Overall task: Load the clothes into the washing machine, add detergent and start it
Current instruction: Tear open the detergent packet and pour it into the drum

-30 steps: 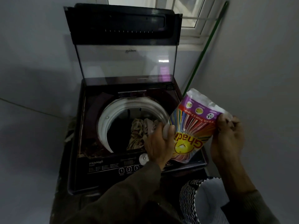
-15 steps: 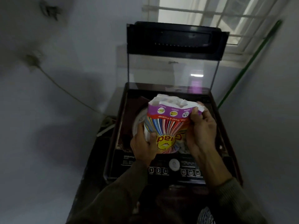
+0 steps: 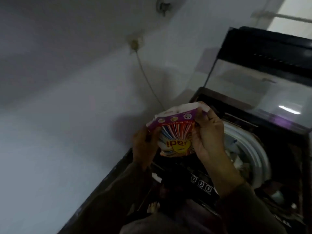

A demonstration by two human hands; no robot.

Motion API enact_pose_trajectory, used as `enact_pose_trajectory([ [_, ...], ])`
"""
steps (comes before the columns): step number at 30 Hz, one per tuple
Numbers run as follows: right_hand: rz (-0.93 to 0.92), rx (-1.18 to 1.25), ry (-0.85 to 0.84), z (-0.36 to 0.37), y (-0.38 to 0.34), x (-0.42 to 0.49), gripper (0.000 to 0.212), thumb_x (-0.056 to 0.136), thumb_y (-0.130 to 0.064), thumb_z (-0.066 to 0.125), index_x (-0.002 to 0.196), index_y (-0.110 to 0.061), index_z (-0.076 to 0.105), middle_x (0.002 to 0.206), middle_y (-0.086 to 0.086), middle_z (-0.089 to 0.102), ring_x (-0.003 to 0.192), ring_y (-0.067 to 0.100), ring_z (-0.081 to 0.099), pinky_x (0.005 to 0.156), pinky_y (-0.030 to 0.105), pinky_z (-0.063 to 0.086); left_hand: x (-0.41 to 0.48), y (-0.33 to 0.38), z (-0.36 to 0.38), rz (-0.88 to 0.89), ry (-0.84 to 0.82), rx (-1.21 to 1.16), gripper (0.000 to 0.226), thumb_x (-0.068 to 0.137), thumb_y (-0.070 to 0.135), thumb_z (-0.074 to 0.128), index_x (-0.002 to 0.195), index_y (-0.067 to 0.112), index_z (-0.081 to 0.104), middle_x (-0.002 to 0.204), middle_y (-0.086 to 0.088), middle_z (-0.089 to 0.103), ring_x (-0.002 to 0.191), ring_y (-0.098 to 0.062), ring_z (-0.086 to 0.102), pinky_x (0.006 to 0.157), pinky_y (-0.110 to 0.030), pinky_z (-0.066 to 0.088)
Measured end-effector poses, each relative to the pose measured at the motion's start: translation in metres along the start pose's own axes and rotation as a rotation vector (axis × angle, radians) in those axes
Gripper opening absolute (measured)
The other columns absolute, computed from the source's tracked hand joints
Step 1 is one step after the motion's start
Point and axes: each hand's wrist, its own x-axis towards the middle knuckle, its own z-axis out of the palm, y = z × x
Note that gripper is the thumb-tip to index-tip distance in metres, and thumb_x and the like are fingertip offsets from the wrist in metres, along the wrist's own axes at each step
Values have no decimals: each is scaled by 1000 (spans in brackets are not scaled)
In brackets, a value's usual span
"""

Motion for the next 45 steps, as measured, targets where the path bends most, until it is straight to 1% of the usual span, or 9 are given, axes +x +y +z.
enact_pose_trajectory([
  [5, 129, -64, -175, 20, 39, -7, 14, 97, -3, 52, 98, -8, 65, 81, 3, 74, 75, 14, 71, 64, 26, 58, -14, 11, -60, 0, 186, 151, 8, 91, 9, 67, 87, 16, 67, 78, 17, 67, 71, 10, 64, 63, -9, 49],
  [9, 99, -288, -250, 29, 76, -11, 11, 96, -7, 59, 101, -8, 68, 87, 8, 74, 78, 21, 71, 66, 31, 57, -32, 3, -107, 4, 258, 345, 8, 92, 16, 67, 89, 12, 72, 81, 6, 72, 72, -4, 67, 64, -20, 54],
  [12, 65, -471, -373, 34, 108, -16, 11, 94, -11, 63, 102, -12, 71, 97, 12, 74, 85, 26, 72, 72, 35, 59, -47, -7, -139, -34, 341, 460, 7, 90, 16, 71, 89, 10, 75, 81, 7, 72, 71, 7, 65, 65, -11, 51],
  [21, -12, -811, -642, 38, 221, -32, 23, 86, -9, 66, 85, -32, 65, 86, -2, 74, 78, 12, 71, 72, 33, 59, -112, -71, -218, -155, 442, 711, 6, 86, 23, 76, 88, 18, 79, 81, 10, 74, 71, -2, 68, 63, -14, 50],
  [25, -67, -998, -686, 22, 290, -33, 7, 79, -14, 72, 85, -18, 71, 79, -4, 72, 76, 12, 70, 67, 26, 54, -139, -136, -240, -342, 512, 888, 18, 82, 45, 75, 85, 27, 79, 77, 0, 76, 69, -18, 72, 59, -28, 50],
  [29, 27, -1122, -697, 4, 372, -29, 6, 82, -6, 75, 84, -10, 71, 78, -3, 67, 78, 9, 65, 59, 2, 43, -162, -207, -254, -472, 497, 935, 20, 82, 46, 74, 85, 27, 79, 76, -1, 75, 71, -24, 69, 58, -25, 38],
  [35, 143, -1235, -673, -31, 515, -24, 11, 85, -6, 74, 82, -15, 67, 81, 0, 67, 84, 13, 66, 77, 30, 57, -198, -331, -277, -622, 497, 759, 15, 84, 33, 73, 82, 19, 80, 72, -1, 76, 65, -8, 67, 58, -26, 42],
  [41, 228, -1250, -674, -62, 644, -17, 10, 85, -5, 72, 81, -14, 69, 78, -3, 67, 73, 3, 63, 60, 4, 47, -225, -454, -306, -737, 458, 732, 12, 83, 20, 71, 82, 12, 79, 74, -5, 76, 65, -11, 67, 61, -33, 51],
  [45, 269, -1283, -681, -78, 724, -15, 18, 84, 0, 69, 75, -15, 65, 76, -1, 66, 79, 14, 66, 72, 22, 56, -239, -524, -325, -825, 459, 729, 12, 82, 16, 72, 89, 9, 80, 82, -8, 77, 74, -10, 70, 66, -22, 49],
])
